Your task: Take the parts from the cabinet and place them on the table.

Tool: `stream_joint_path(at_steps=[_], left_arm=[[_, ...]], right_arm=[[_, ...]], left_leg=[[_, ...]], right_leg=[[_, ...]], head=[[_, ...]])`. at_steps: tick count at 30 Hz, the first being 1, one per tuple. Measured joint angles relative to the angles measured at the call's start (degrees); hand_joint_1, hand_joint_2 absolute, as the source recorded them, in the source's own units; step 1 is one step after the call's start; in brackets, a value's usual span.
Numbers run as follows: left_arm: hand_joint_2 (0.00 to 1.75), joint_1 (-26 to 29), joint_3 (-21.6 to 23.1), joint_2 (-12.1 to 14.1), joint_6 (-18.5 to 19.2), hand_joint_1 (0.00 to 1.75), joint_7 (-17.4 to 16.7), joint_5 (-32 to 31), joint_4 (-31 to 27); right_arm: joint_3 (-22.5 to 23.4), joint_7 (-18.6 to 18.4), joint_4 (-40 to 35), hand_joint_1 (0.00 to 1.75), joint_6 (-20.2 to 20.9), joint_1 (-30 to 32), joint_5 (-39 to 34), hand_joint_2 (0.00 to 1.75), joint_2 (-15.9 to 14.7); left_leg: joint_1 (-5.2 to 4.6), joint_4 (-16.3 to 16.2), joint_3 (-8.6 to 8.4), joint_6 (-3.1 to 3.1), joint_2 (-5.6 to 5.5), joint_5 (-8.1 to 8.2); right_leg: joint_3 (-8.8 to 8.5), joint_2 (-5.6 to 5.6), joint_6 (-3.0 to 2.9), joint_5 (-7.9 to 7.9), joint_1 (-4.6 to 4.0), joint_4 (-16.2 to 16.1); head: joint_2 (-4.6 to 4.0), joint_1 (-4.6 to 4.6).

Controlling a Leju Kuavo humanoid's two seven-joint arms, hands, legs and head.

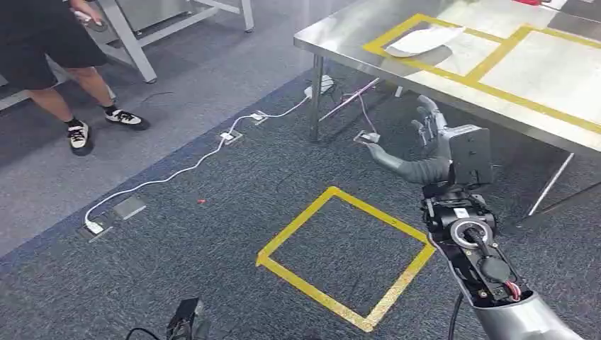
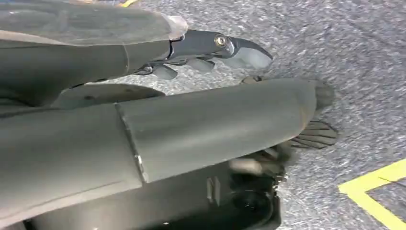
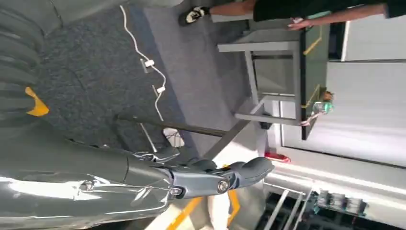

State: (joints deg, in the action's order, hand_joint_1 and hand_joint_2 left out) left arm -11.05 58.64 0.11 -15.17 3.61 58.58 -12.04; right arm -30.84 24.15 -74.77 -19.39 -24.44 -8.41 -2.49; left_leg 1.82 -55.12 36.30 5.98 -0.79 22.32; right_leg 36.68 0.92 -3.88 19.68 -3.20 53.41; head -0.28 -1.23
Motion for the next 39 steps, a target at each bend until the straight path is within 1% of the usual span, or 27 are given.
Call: stream_joint_path(at_steps=[1,2,3,4,5,6,7,8,9,10,11,12,13,14,15,16,17,19,20,21,27,28,39], left_arm=[[0.0,0.0,0.0,0.1,0.0,0.0,0.0,0.0,0.0],[0.0,0.1,0.0,0.1,-0.1,0.0,0.0,0.0,0.0],[0.0,0.2,0.0,0.0,-0.1,0.0,0.0,0.0,0.0],[0.0,0.3,0.0,-0.2,-0.1,0.0,0.0,0.0,0.0],[0.0,0.3,0.0,-0.1,-0.1,0.0,0.0,0.0,0.0],[0.0,0.5,0.0,-0.2,-0.2,0.0,0.0,0.0,0.0],[0.0,0.6,0.0,-0.1,-0.2,0.0,0.0,0.0,0.0],[0.0,0.6,0.0,0.0,-0.2,0.0,0.0,0.0,0.0],[0.0,0.6,0.0,0.1,-0.3,0.0,0.0,0.0,0.0],[0.0,0.6,0.0,0.2,-0.3,0.0,0.0,0.0,0.0],[0.0,0.6,0.0,0.3,-0.3,0.0,0.0,0.0,0.0],[0.0,0.6,0.0,0.3,-0.3,0.0,0.0,0.0,0.0],[0.0,0.6,0.0,0.2,-0.3,0.0,0.0,0.0,0.0],[0.0,0.6,0.0,0.2,-0.3,0.0,0.0,0.0,0.0],[0.0,0.6,0.0,0.1,-0.3,0.0,0.0,0.0,0.0],[0.0,0.5,0.0,0.1,-0.3,0.0,0.0,0.0,0.0],[0.0,0.4,0.0,0.1,-0.3,0.0,0.0,0.0,0.0],[0.0,0.4,0.0,0.0,-0.2,0.0,0.0,0.0,0.0],[0.0,0.5,0.0,0.0,-0.2,0.0,0.0,0.0,0.0],[0.0,0.5,0.0,0.0,-0.2,0.0,0.0,0.0,0.0],[0.0,0.4,0.0,0.0,-0.2,0.0,-0.1,0.0,0.0],[0.0,0.4,0.0,0.0,-0.2,0.0,-0.1,0.1,0.0],[0.0,0.5,0.0,-0.1,-0.2,0.0,-0.1,0.1,0.0]], right_arm=[[0.0,0.0,0.0,0.0,0.0,0.1,0.0,1.75,0.0],[-0.1,0.2,0.0,0.0,-0.1,0.1,0.0,1.75,0.0],[-0.1,0.1,0.1,0.0,-0.2,0.2,-0.2,1.75,0.0],[-0.1,0.1,0.2,0.0,-0.2,0.3,-0.3,1.75,0.0],[0.0,0.1,0.3,0.0,-0.2,0.4,-0.3,1.75,0.0],[-0.1,0.1,0.3,0.0,-0.2,0.5,-0.3,1.75,0.0],[-0.1,0.1,0.3,0.0,-0.2,0.5,-0.3,1.75,0.0],[-0.1,0.1,0.4,0.0,-0.2,0.5,-0.3,1.75,0.0],[-0.2,0.1,0.5,0.0,-0.2,0.7,-0.3,1.75,0.0],[-0.2,0.0,0.6,0.0,-0.2,0.8,-0.3,1.75,0.0],[-0.2,-0.1,0.7,0.0,-0.2,0.8,-0.4,1.75,0.0],[-0.2,-0.3,0.7,0.0,-0.2,0.7,-0.6,1.75,0.0],[-0.1,-0.6,0.7,0.0,-0.4,0.6,-0.6,1.75,0.0],[-0.1,-0.7,0.7,0.0,-0.5,0.4,-0.6,1.75,0.0],[-0.1,-0.7,0.7,0.0,-0.6,0.3,-0.6,0.0,0.0],[-0.1,-0.7,0.6,0.0,-0.7,0.0,-0.6,0.0,0.0],[-0.2,-0.8,0.6,0.0,-0.7,0.0,-0.6,0.0,0.0],[-0.2,-0.8,0.6,0.0,-0.7,0.1,-0.6,0.0,0.1],[-0.1,-0.8,0.7,0.0,-0.7,0.1,-0.6,0.0,0.1],[-0.1,-0.7,0.7,0.0,-0.7,0.1,-0.6,0.0,0.1],[-0.1,-0.5,0.8,0.0,-0.4,0.1,-1.2,0.0,0.1],[-0.1,-0.4,0.8,0.0,-0.3,0.1,-1.2,1.75,0.1],[-0.1,0.5,0.9,0.0,0.1,0.1,-1.5,1.75,0.1]], left_leg=[[0.06,0.0,0.12,-0.64,-0.08,-0.16],[0.16,-0.3,0.55,-0.84,0.0,-0.27],[0.24,-0.8,1.02,-0.95,-0.01,-0.34],[0.92,-1.0,1.53,-1.05,0.01,-0.39],[0.59,-0.9,1.59,-1.63,-0.16,-0.11],[0.61,-1.0,1.56,-1.8,-0.19,-0.09],[0.56,-0.9,1.45,-1.79,-0.16,-0.08],[0.56,-1.0,1.35,-1.91,-0.14,0.01],[0.55,-0.9,1.26,-1.95,-0.13,0.04],[0.55,-0.9,1.14,-2.24,-0.16,0.25],[0.2,-0.6,0.83,-4.01,-0.21,0.63],[0.03,-0.6,0.45,-4.78,-0.22,0.85],[-0.18,-0.5,-0.02,-5.03,-0.24,1.02],[-0.39,-0.4,-0.68,-5.26,-0.24,1.2],[-0.84,-0.3,-0.92,-5.17,-0.19,1.17],[-1.02,-0.3,-0.95,-5.16,-0.18,1.15],[-1.21,-0.3,-0.88,-5.11,-0.11,1.18],[-1.44,-0.1,-0.93,-5.12,0.01,1.15],[-1.46,0.1,-0.91,-5.11,0.06,1.09],[-1.49,0.1,-0.87,-5.09,0.15,1.08],[-1.58,0.2,-0.89,-5.02,0.27,0.98],[-1.58,0.3,-0.91,-4.99,0.27,0.97],[-1.57,0.7,-0.98,-4.95,0.26,0.61]], right_leg=[[0.29,0.21,0.02,0.1,0.06,0.7],[0.35,0.47,-0.04,0.06,-0.06,0.5],[0.69,0.5,-0.05,0.13,-0.14,0.4],[1.22,0.55,0.3,0.71,-0.17,0.7],[2.49,0.5,0.49,2.11,-0.18,2.4],[3.92,0.5,0.6,4.17,0.08,6.5],[6.04,0.49,0.61,6.33,0.48,12.1],[8.61,0.44,0.69,8.17,0.57,17.8],[10.64,0.36,0.95,9.2,0.74,21.7],[11.36,0.32,1.25,9.11,0.92,22.7],[10.77,0.29,1.79,7.55,1.25,20.9],[8.41,0.2,2.12,4.91,1.68,16.2],[5.44,0.01,2.17,2.31,1.97,10.5],[2.43,-0.26,1.98,-0.01,1.99,4.6],[0.38,-0.53,2.19,0.19,2.01,2.1],[-0.35,-0.62,2.86,0.07,2.11,1.2],[-0.25,-0.61,3.4,0.36,2.24,1.3],[-0.46,-0.59,3.58,0.71,2.5,0.9],[-0.49,-0.59,3.64,0.79,2.51,0.7],[-0.52,-0.6,3.56,0.93,2.52,0.4],[-0.52,-0.53,3.86,1.15,2.62,0.3],[-0.53,-0.52,3.87,1.14,2.62,0.3],[-0.62,-0.51,3.7,0.73,2.63,0.0]], head=[[0.0,0.18],[0.0,0.81],[0.0,0.88],[0.0,0.86],[0.0,0.89],[0.0,2.11],[0.0,2.35],[0.0,2.32],[0.0,2.32],[0.0,2.41],[0.0,2.45],[0.0,2.56],[0.0,2.61],[0.0,2.67],[0.0,2.65],[0.0,2.74],[0.0,2.58],[0.0,2.43],[0.0,2.39],[0.0,2.41],[0.0,2.37],[0.0,2.37],[0.0,2.32]])
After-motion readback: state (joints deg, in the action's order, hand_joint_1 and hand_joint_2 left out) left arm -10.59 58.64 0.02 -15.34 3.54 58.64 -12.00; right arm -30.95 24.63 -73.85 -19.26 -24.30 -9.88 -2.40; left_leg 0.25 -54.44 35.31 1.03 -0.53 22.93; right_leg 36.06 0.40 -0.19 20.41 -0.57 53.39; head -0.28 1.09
